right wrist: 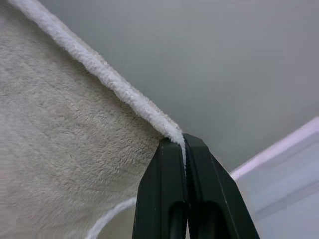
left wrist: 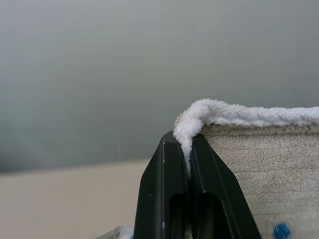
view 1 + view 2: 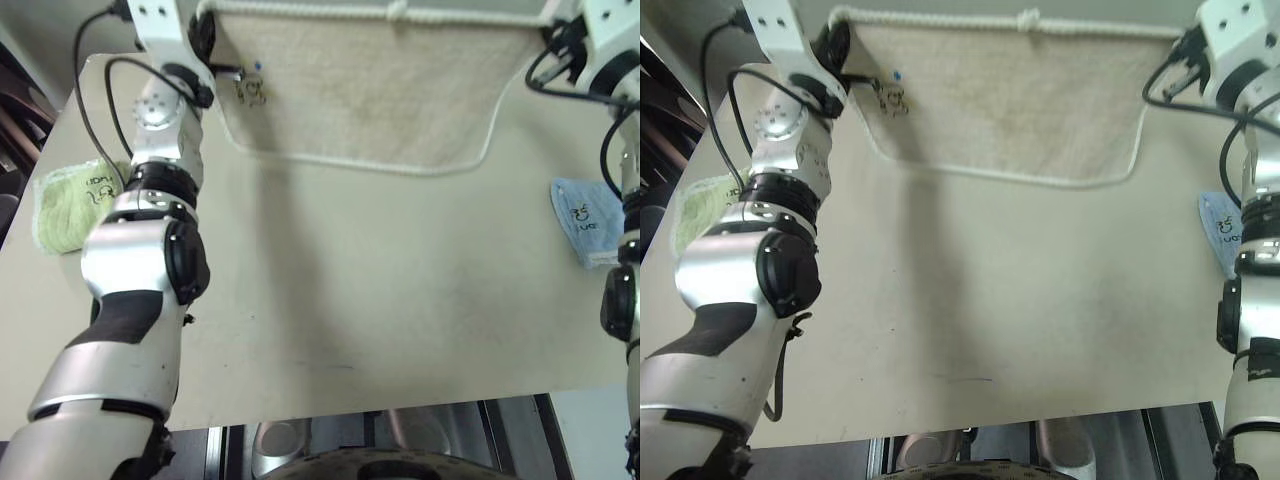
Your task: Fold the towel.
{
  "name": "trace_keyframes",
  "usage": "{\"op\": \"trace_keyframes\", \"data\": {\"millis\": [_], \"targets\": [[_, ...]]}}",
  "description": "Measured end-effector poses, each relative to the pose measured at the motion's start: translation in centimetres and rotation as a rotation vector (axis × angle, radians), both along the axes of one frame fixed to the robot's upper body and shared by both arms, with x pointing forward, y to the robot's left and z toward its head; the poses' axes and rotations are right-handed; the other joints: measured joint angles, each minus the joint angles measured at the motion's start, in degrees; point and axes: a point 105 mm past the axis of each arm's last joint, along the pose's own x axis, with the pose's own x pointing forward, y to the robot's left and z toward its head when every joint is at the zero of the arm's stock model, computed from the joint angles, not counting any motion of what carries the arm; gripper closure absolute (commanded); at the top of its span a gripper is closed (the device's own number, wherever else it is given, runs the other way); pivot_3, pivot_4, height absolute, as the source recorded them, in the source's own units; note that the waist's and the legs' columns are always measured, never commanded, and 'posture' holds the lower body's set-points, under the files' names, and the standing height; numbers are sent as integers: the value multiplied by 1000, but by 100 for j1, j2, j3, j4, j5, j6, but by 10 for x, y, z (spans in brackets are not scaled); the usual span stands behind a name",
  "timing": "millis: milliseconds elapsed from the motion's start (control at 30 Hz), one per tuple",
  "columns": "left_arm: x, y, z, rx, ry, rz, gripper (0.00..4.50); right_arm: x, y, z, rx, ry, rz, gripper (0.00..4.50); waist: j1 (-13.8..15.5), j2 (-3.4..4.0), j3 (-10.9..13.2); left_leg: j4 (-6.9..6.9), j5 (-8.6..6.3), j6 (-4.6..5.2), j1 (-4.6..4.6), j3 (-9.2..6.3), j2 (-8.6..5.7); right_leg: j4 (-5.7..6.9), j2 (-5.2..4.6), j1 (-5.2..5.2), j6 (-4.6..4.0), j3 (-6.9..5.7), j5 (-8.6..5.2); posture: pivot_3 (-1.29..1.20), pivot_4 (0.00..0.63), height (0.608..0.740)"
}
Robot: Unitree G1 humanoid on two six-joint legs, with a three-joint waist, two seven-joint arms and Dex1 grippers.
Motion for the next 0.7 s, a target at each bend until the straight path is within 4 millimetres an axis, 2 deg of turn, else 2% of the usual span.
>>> {"op": "trace_keyframes", "data": {"millis": [100, 200, 233, 300, 400, 467, 533, 600, 700], "targets": [[-2, -1, 1, 1, -22, -14, 4461, -6, -4, 1, -22, -28, 5, 4500, 17, -1, -1, -5, -5, -1, -19, -1, 2, -9, -1, -9, -1, -10, -4, 0, 150, 740], [-3, -1, -16, 11, 1, -74, 4461, -17, -9, -33, -36, 46, 48, 4500, 45, -1, 0, 10, -3, -24, -27, 5, 0, -12, -3, -8, 4, -14, -11, 0, 150, 740], [-4, -1, -30, 46, 30, -115, 4461, -26, -13, -50, -42, 90, 63, 4500, 63, 7, -4, 18, -5, -32, -24, 0, 4, -9, -8, 0, 9, -13, -20, 0, 150, 740], [-9, 1, -76, 90, 139, -203, 4461, -46, -17, -88, -25, 207, 96, 4500, 74, 14, -1, 37, -16, -47, -32, 13, -2, 0, -3, -5, 15, -10, -33, 0, 150, 740], [-20, 4, -126, 89, 270, -303, 4461, -74, -15, -119, 16, 330, 130, 4500, 72, 15, 2, 57, -17, -52, -50, 21, 2, 2, -4, -19, 21, -7, -30, 0, 150, 740], [-28, 9, -140, 83, 310, -364, 4461, -93, -12, -123, 31, 365, 150, 4500, 69, 15, 2, 74, -18, -51, -49, 22, 3, 11, -1, -16, 22, -7, -29, 0, 150, 740], [-36, 11, -141, 97, 317, -434, 4461, -110, -11, -119, 36, 377, 156, 4500, 64, 15, 2, 92, -24, -34, -43, 22, 4, 12, 0, -1, 25, -5, -18, 0, 150, 740], [-45, 14, -141, 118, 321, -501, 4461, -126, -10, -116, 34, 397, 162, 4500, 54, 15, 2, 111, -61, 30, -16, 20, 5, 8, 5, 31, 25, -5, -14, 0, 150, 740], [-63, 24, -155, 143, 399, -591, 4461, -148, -6, -125, 35, 482, 189, 4500, 29, 15, 2, 132, -72, 46, 24, 20, 1, 2, 9, 81, -1, 5, -25, 0, 150, 740]]}}
